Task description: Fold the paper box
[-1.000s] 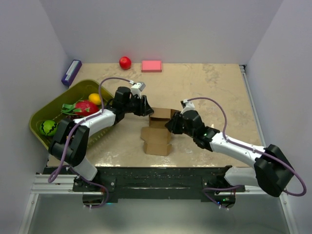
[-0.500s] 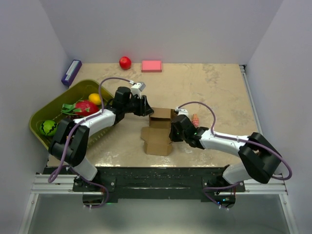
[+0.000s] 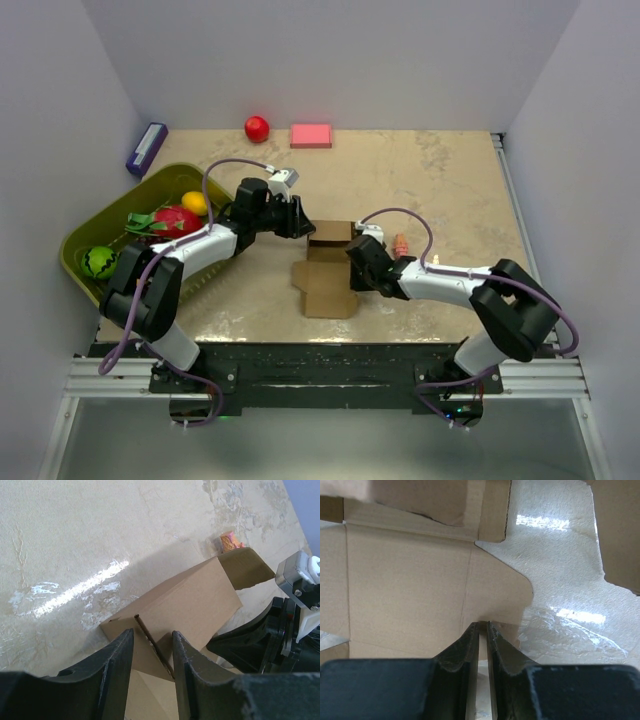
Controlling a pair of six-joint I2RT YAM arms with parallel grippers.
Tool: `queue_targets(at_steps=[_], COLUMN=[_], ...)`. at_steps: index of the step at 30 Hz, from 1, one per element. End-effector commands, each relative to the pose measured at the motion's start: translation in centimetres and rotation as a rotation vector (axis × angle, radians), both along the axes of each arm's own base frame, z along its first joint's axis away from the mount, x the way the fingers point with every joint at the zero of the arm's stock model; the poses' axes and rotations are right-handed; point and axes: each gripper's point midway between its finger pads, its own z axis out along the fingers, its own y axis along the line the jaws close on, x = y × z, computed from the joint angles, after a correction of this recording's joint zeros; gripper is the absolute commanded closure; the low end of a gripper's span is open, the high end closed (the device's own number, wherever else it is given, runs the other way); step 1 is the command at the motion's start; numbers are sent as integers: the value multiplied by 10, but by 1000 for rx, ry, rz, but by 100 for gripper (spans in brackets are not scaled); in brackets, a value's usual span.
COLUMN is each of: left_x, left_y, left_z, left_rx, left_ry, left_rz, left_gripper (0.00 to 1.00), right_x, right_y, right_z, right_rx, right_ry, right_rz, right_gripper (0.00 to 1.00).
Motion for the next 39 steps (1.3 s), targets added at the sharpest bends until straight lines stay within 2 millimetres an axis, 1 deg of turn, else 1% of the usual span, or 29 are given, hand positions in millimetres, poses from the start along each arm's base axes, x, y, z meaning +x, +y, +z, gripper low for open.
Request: queue_targets(at_steps=[1,2,5,6,7,9,10,13,14,16,17,18,20,21,23,25,26,28,30,32,33,36,39], left_x=[7,7,7,7,7,7,7,7,8,8,8,7,7,6,3,1,0,-2,-5,-8,-11,-14,-16], left_y=[-5,-5,-5,-5,-5,-5,-5,-4,-4,-3,-3,-3,-1,0,0,0,0,-1,-2,-4,-4,-8,-11], left_z=[23,23,24,25,25,26,26,26,29,32,38,40,49,49,54,52,49,39,33,26,22,19,12], left_rx=[-24,-24,-24,-24,-24,-24,-24,-24,-25,-23,-30,-33,-43,-44,-55,-63,-62,-53,-45,-28,-19,-15,-19], left_ry=[-67,-67,-73,-76,-76,-77,-77,-80,-86,-99,-114,-120,-145,-144,-155,-145,-136,-102,-77,-60,-47,-39,-13], left_rz=[-12,-12,-10,-11,-11,-11,-11,-10,-9,-4,-4,-4,3,7,8,9,10,-2,-13,-27,-32,-46,-58], left_gripper=[59,59,59,59,59,59,59,59,59,59,59,58,55,51,49,47,47,47,48,48,48,47,46], right_x=[-1,-1,0,2,5,10,13,21,25,30,36,39,47,50,56,62,64,70,74,79,81,82,84], right_y=[-9,-8,0,2,4,6,7,5,0,-6,-16,-21,-30,-31,-29,-27,-27,-26,-31,-31,-32,-31,-34], right_z=[4,8,27,37,46,61,69,82,83,82,81,80,78,77,78,78,74,74,68,68,65,58,54], right_rx=[-38,-32,14,33,46,77,93,114,112,110,104,105,124,136,166,182,183,196,184,194,191,188,175], right_ry=[-3,-9,-19,-36,-50,-77,-91,-115,-119,-118,-122,-122,-133,-139,-154,-165,-160,-170,-175,-191,-190,-179,-181], right_rz=[-28,-26,-11,-10,-13,-20,-21,-29,-42,-53,-77,-86,-101,-101,-92,-95,-99,-110,-140,-157,-165,-171,-190], right_gripper=[83,82,72,58,54,48,47,48,49,54,56,58,63,64,67,68,69,71,71,72,73,74,75])
